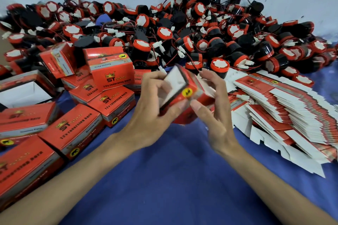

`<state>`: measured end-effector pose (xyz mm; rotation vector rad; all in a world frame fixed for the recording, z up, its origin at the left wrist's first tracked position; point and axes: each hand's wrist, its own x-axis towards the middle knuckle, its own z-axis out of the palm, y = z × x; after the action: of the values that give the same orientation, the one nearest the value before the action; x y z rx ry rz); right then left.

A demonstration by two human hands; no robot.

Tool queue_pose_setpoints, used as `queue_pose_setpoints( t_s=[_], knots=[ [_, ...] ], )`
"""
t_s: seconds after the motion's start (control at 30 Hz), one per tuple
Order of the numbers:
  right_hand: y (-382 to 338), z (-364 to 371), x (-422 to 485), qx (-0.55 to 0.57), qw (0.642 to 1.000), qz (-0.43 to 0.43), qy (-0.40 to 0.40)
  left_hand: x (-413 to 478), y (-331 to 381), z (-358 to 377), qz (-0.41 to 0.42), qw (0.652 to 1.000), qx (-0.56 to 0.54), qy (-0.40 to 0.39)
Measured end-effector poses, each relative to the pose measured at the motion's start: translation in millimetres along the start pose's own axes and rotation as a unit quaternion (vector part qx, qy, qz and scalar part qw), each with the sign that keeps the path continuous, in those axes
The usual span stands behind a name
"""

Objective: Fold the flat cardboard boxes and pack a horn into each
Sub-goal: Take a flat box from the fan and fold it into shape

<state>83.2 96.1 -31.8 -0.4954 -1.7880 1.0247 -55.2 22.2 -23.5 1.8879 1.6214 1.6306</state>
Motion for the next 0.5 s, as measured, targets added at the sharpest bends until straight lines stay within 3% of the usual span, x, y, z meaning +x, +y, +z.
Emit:
queue_pose_setpoints(
  t_s=[0.07, 0.13, 0.23, 0.3, 0.37, 0.5],
  knots=[
    [-1, 0, 0, 0.025, 1.0, 0.006, -0.003, 1, -1, 6, -0.085, 0.985, -0.144, 0.043],
    [-2, -1, 1, 0.074, 0.997, -0.012, 0.003, 2, -1, 8, -0.182, 0.94, -0.281, 0.065],
    [-3, -8, 7, 0.126, 0.992, -0.03, 0.011, 7, -8, 6, -0.323, 0.838, -0.44, 0.014],
    [-1, -10, 9, 0.083, 0.996, -0.02, -0.027, 7, -10, 5, -0.378, 0.806, -0.454, -0.022],
    [2, -6, 7, 0.041, 0.998, 0.004, -0.053, 7, -11, 5, -0.399, 0.818, -0.412, -0.038],
    [3, 2, 4, 0.093, 0.993, 0.062, -0.044, 4, -11, 4, -0.354, 0.887, -0.294, -0.035]
  ],
)
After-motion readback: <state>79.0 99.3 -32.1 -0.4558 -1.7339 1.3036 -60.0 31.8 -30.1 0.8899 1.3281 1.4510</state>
